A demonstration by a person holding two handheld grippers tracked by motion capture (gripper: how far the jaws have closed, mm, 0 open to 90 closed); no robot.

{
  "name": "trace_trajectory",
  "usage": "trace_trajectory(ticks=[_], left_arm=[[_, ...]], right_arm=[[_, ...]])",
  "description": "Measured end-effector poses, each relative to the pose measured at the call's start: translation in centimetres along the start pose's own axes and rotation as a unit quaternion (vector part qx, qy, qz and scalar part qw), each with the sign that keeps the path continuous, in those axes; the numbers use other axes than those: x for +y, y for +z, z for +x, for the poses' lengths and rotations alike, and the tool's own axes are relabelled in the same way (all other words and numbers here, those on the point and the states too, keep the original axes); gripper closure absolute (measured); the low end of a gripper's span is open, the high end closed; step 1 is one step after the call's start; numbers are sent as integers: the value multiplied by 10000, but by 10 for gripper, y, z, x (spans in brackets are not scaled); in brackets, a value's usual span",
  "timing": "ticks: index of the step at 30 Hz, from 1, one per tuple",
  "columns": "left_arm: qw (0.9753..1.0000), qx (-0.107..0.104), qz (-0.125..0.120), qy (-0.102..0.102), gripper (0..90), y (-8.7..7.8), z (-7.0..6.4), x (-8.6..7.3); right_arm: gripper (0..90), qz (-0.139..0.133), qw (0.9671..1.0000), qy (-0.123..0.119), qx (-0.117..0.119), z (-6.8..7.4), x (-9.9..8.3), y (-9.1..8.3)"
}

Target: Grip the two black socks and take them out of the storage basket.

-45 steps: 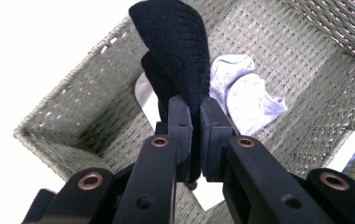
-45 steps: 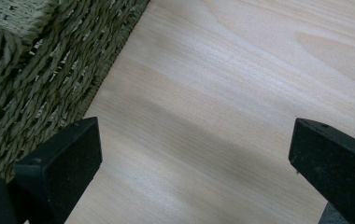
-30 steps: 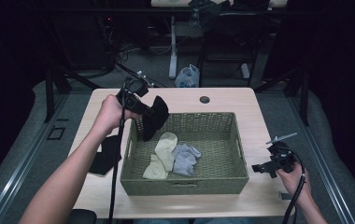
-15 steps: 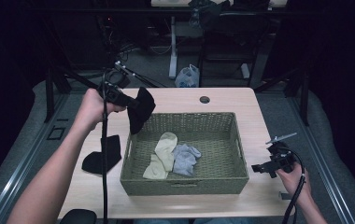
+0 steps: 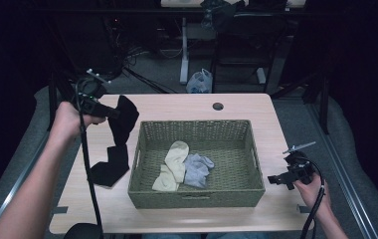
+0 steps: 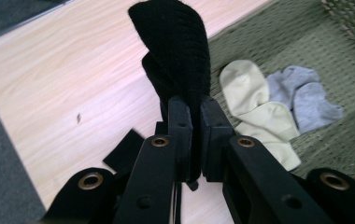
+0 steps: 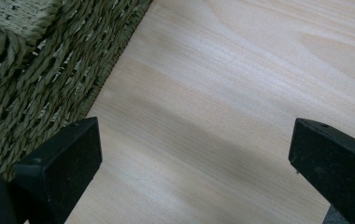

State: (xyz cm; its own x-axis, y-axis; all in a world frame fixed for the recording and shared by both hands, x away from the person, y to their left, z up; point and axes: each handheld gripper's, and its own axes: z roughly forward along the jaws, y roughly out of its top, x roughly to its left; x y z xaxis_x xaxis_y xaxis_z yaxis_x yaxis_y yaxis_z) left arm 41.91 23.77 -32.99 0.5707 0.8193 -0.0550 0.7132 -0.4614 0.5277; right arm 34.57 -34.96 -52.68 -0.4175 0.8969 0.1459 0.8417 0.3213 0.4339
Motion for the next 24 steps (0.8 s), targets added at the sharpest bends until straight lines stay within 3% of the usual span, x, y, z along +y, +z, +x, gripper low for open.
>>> trace_trajectory(ticks=[10, 19, 24], left_arm=[[9984, 146, 187, -521, 854, 12, 31, -40], [9964, 232, 350, -739, 853, 26, 41, -63], [9948, 150, 528, -863, 852, 47, 43, -81]], right_arm=[[19, -13, 10000, -11, -1, 0, 0, 0], [19, 28, 10000, -13, -6, 0, 0, 1], [19, -56, 10000, 32, -18, 1, -1, 1]])
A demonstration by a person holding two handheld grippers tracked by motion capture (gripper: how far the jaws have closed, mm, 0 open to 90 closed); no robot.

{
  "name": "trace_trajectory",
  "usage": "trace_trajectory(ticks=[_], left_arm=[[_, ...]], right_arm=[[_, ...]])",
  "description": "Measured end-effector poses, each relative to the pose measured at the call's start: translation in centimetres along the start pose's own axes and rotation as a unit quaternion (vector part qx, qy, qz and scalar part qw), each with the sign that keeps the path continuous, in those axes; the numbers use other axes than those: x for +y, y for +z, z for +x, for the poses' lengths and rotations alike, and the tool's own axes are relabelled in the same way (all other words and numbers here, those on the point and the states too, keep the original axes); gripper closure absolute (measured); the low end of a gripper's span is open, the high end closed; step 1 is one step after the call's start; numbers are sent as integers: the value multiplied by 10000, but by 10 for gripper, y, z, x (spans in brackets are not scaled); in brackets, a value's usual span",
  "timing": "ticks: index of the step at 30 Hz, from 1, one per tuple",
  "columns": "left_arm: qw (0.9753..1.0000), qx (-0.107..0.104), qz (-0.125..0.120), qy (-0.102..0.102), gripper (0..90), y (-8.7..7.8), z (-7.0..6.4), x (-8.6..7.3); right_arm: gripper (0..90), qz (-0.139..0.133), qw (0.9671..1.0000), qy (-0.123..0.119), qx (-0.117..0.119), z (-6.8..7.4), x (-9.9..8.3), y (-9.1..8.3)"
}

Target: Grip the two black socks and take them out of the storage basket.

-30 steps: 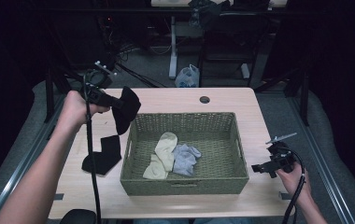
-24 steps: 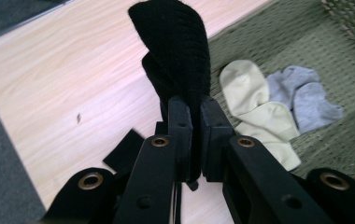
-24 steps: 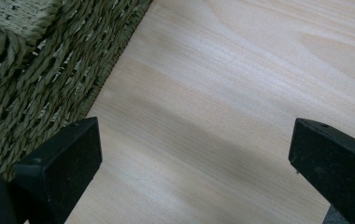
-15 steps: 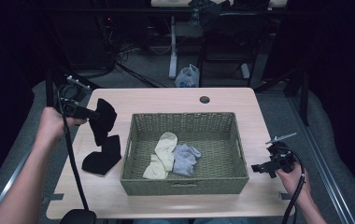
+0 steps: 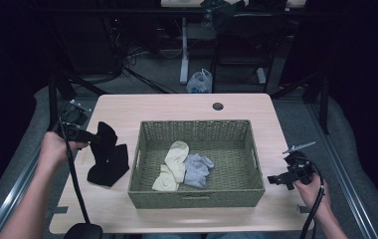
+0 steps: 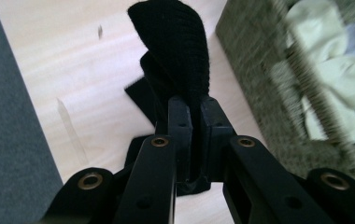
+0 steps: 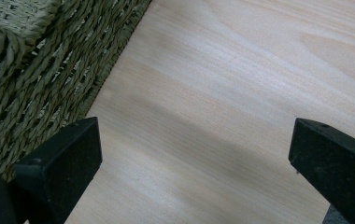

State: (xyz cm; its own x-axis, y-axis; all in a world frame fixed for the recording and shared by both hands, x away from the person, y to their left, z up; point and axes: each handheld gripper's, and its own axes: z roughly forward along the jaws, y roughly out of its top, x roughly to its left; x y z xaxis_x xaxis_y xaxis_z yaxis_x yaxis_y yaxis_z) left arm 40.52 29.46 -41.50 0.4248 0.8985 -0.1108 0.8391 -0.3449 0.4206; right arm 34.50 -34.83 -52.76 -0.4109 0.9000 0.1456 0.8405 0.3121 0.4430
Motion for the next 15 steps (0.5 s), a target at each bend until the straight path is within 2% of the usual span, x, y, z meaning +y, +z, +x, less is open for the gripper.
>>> trace_trajectory(ticks=[1, 5, 9, 11, 15], left_arm=[[10000, 2, 50, -52, 852, 5, 1, -3], [9995, 20, 274, -177, 849, 30, 8, -14], [9987, 28, 361, -351, 840, 52, 14, -23], [9980, -49, 385, -502, 822, 64, 17, -29], [9966, -181, 458, -665, 696, 81, 20, -36]], right_arm=[[19, 85, 9999, -66, 19, -1, 1, -1], [19, 92, 9999, -79, 14, -1, 1, 0], [19, 118, 9999, -78, 4, -2, 1, 0], [19, 157, 9998, -103, -10, -2, 1, 0], [19, 143, 9998, -99, 3, -2, 1, 0]])
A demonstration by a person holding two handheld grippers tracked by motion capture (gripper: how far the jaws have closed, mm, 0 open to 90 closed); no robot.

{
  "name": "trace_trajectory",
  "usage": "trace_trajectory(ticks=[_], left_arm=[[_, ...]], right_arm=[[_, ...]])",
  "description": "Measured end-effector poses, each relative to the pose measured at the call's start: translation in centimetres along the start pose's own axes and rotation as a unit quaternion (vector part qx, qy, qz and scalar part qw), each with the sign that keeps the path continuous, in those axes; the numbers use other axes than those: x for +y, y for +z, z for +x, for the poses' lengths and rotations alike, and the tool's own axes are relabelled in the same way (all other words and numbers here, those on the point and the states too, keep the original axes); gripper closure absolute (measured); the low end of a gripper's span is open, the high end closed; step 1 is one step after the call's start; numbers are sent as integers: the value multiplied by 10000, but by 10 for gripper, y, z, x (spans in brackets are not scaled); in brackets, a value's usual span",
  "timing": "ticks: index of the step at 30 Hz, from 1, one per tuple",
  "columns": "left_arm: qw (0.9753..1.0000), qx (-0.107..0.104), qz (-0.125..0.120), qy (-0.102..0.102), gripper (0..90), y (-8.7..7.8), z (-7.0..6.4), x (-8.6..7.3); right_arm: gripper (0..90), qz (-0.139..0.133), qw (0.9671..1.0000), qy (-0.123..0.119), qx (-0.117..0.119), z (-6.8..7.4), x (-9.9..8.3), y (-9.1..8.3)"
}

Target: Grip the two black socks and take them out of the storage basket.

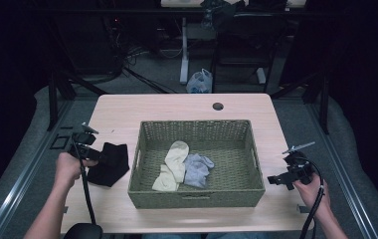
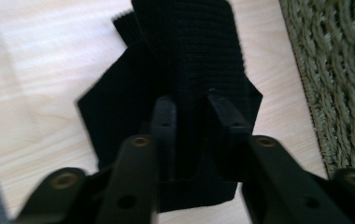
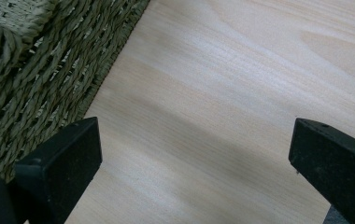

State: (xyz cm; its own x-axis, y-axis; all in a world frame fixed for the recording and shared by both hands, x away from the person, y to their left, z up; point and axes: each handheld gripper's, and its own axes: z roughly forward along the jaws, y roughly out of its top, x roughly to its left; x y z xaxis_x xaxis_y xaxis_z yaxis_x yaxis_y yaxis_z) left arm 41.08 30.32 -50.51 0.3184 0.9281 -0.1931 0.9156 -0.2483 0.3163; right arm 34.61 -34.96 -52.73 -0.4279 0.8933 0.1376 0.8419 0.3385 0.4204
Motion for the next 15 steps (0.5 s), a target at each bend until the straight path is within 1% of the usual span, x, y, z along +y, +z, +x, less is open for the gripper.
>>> trace_trajectory(ticks=[1, 2, 3, 5, 6, 7, 8, 10, 12, 15], left_arm=[[10000, -71, -5, -48, 646, 2, 0, -1], [9999, -103, -35, -20, 584, 2, 0, -2], [9999, -106, -94, -40, 543, 1, -1, -2], [9999, -2, -154, -38, 341, -3, -3, -3], [9997, 33, -222, -35, 275, -6, -5, -4], [9996, 69, -270, 0, 229, -9, -6, -5], [9994, 101, -333, 1, 156, -13, -8, -6], [9988, 147, -472, 35, 133, -21, -12, -9], [9982, 171, -573, 58, 74, -28, -15, -13], [9971, 246, -721, 90, 49, -37, -20, -18]], right_arm=[[19, 9, 10000, 8, 5, 0, 0, 0], [19, 19, 10000, 10, -20, 0, 0, 0], [19, 17, 10000, 10, -18, 0, 0, 0], [19, 2, 10000, 29, -12, 0, 0, 0], [19, -14, 10000, 25, -11, -1, 0, 0], [19, 0, 10000, 15, 1, -1, 0, 0], [19, 8, 10000, 29, 8, -1, 0, 0], [19, -5, 10000, 36, -13, -1, 0, -1], [19, 6, 10000, 25, 3, -1, 0, -1], [19, -15, 10000, 31, -17, 0, 0, -1]])
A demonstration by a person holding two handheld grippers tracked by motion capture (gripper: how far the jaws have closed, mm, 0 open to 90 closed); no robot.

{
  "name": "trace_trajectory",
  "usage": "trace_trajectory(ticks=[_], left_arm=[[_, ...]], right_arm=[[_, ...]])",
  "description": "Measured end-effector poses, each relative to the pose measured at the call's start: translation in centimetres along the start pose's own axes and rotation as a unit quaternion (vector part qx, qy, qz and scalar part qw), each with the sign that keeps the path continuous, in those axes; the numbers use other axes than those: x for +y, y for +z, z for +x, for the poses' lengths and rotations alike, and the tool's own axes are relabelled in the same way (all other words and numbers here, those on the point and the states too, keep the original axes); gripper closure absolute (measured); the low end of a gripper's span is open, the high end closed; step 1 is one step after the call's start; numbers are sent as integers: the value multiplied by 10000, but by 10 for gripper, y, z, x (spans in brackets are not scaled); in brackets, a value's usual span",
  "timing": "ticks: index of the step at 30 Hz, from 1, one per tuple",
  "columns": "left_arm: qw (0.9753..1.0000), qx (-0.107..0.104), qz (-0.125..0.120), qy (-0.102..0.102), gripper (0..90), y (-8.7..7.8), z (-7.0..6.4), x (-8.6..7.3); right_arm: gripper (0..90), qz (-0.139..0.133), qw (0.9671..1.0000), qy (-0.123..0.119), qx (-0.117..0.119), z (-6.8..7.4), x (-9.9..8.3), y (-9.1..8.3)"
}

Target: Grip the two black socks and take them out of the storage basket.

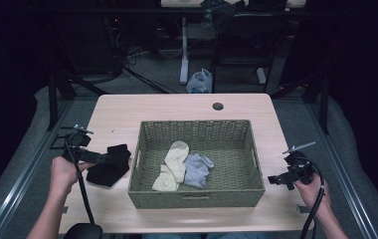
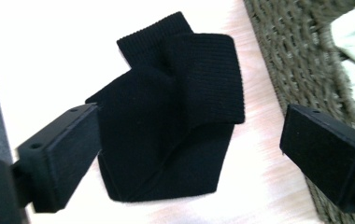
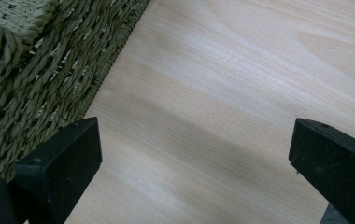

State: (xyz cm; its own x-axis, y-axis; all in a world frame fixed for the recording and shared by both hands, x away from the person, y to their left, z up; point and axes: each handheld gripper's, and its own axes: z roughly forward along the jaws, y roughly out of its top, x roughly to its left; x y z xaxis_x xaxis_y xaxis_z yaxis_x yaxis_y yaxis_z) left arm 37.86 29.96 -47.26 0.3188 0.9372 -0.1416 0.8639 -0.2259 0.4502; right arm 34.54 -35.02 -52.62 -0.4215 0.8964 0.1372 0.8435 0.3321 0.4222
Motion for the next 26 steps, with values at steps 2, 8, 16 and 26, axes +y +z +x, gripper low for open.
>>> trace_trajectory(ticks=[2, 8, 16, 26], left_arm=[[9999, 54, -117, 6, 42, -6, -3, -4], [9993, 139, -339, 68, 17, -19, -15, -18], [9989, 285, -365, 106, 3, -17, -27, -41], [9978, 440, -496, -23, 1, -5, -19, -50]], right_arm=[[19, 15, 10000, 10, 0, 0, 0, 0], [19, -16, 10000, 25, 1, 0, 0, 0], [19, -21, 10000, 3, 7, 0, 0, -1], [19, -101, 9999, 30, 6, 0, 0, -2]])
